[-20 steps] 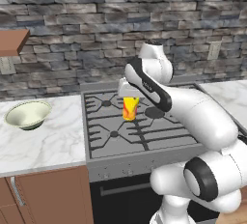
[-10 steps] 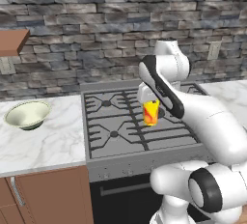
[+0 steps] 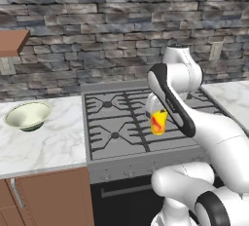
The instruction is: Pick the cup and bowl from the counter and place them on the counter next to the sink.
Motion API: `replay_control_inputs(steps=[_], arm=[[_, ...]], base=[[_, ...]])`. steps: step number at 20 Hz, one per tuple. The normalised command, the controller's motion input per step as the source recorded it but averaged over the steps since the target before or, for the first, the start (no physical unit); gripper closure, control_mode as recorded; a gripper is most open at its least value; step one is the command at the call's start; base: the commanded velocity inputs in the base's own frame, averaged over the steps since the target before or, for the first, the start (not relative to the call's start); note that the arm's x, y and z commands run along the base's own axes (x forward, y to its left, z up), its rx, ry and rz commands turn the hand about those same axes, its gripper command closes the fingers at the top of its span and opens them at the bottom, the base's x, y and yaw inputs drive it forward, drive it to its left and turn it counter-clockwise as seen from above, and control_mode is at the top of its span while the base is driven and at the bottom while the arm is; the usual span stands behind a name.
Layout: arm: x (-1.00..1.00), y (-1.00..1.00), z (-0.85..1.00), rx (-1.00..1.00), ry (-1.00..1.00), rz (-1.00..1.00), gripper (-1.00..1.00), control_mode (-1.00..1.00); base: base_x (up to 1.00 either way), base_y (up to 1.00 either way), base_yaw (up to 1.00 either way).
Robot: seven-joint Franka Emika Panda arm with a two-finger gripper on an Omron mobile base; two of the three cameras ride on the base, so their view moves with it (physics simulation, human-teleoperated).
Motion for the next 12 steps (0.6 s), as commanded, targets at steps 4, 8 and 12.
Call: replay_control_inputs(steps=[4, 8, 12], arm=[[0.00, 0.00, 0.00, 0.00, 0.00, 0.00, 1.00, -1.00], [0.00, 0.00, 0.00, 0.00, 0.00, 0.00, 1.00, 1.00], [0.00, 0.00, 0.00, 0.00, 0.00, 0.00, 1.00, 1.00]], base=[[0.00, 0.00, 0.00], [0.00, 0.00, 0.00], [-0.16, 0.00, 0.01]])
